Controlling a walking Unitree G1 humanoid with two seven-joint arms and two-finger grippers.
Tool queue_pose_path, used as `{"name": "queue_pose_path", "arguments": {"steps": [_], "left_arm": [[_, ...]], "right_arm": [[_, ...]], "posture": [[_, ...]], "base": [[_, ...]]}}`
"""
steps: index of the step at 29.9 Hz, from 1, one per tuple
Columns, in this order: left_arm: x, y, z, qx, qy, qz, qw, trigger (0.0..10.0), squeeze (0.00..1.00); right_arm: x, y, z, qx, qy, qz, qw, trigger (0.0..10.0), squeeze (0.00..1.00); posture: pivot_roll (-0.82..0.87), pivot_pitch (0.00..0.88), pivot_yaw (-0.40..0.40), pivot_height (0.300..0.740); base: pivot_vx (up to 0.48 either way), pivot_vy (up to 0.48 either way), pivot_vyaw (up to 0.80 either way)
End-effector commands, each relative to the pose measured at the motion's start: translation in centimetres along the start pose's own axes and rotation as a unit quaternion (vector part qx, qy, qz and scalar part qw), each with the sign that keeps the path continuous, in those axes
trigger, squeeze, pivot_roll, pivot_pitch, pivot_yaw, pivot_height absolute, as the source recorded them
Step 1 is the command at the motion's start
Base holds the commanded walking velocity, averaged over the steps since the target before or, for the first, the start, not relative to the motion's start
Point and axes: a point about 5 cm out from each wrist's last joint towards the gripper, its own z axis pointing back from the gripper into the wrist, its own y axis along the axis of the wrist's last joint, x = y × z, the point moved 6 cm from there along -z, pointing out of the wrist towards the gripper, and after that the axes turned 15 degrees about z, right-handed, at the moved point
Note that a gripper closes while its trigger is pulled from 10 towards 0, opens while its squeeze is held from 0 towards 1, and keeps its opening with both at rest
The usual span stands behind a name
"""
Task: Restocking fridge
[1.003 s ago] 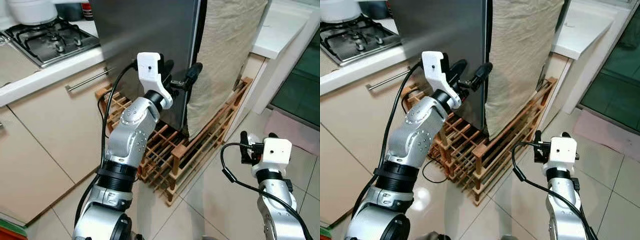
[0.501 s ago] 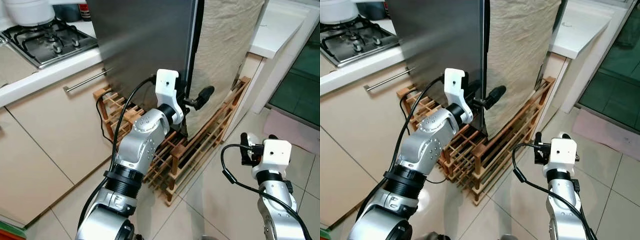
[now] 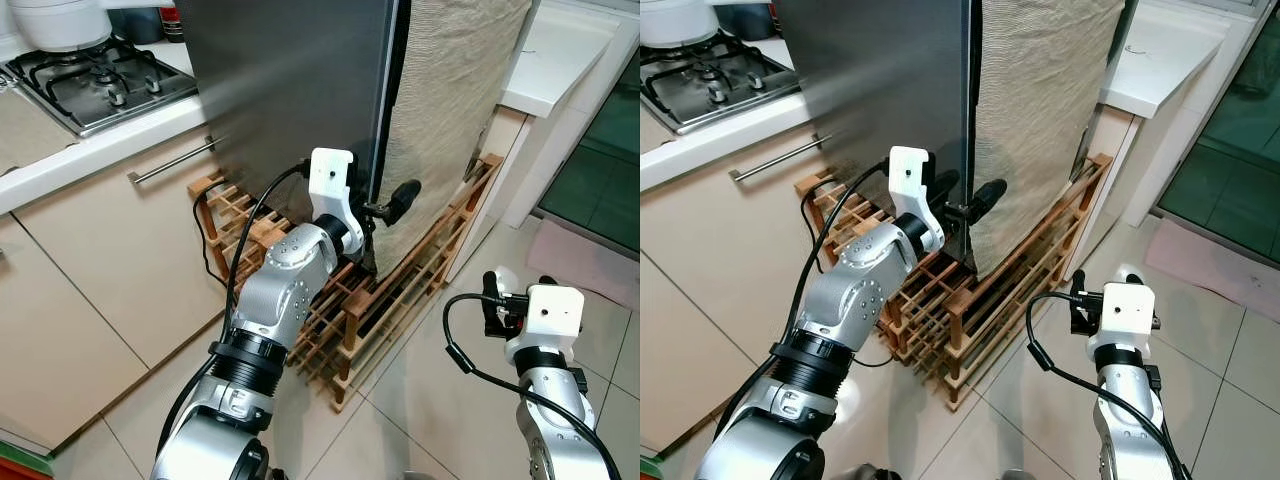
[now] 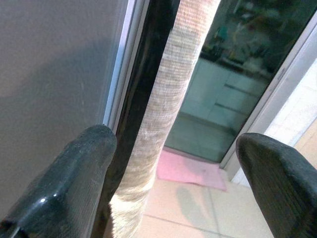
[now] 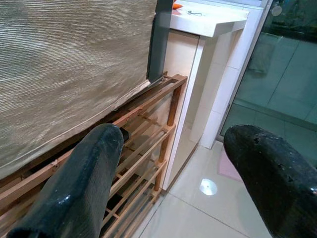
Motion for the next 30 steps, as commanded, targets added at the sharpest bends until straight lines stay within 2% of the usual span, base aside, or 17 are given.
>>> {"name": "queue_pose_path", "arguments": {"steps": [1,9,16,22,24,25,27,30], "left_arm": [[3.3,0.6,-1.6,0.014,-0.033,0.006,0.999,10.0,0.00],[3.9,1.1,-2.7,0.020,-0.039,0.008,0.999,10.0,0.00],[3.5,1.2,-3.0,0.016,-0.038,0.000,0.999,10.0,0.00],[4.5,1.5,-3.2,0.021,-0.055,0.008,0.998,10.0,0.00],[5.4,1.5,-3.4,0.020,-0.070,0.019,0.997,10.0,0.00],[6.6,1.4,-3.7,0.016,-0.088,0.036,0.995,10.0,0.00],[8.0,1.5,-3.9,0.013,-0.104,0.049,0.993,10.0,0.00],[8.5,1.6,-4.0,0.011,-0.114,0.061,0.992,10.0,0.00]], "right_arm": [[0.2,0.5,0.0,0.011,-0.006,0.000,1.000,10.0,0.00],[0.3,0.3,0.3,0.007,-0.009,-0.001,1.000,10.0,0.00],[0.4,0.4,0.4,0.007,-0.012,0.000,1.000,10.0,0.00],[0.3,0.3,0.4,0.006,-0.012,0.000,1.000,10.0,0.00],[0.3,0.3,0.4,0.006,-0.012,-0.001,1.000,10.0,0.00],[0.2,0.3,0.4,0.006,-0.011,-0.002,1.000,10.0,0.00],[0.1,0.4,0.3,0.008,-0.011,-0.002,1.000,10.0,0.00],[0.1,0.4,0.2,0.008,-0.011,-0.002,1.000,10.0,0.00]], "posture": [[-0.25,0.003,0.054,0.727],[-0.26,0.009,0.060,0.727],[-0.26,0.014,0.064,0.727],[-0.26,0.016,0.065,0.727],[-0.26,0.017,0.066,0.727],[-0.26,0.018,0.066,0.727],[-0.26,0.018,0.066,0.727],[-0.26,0.017,0.066,0.727]], "base": [[0.000,0.000,0.00],[0.000,0.000,0.00],[0.000,0.000,0.00],[0.000,0.000,0.00],[0.000,0.000,0.00],[0.000,0.000,0.00],[0.000,0.000,0.00],[0.000,0.000,0.00]]}}
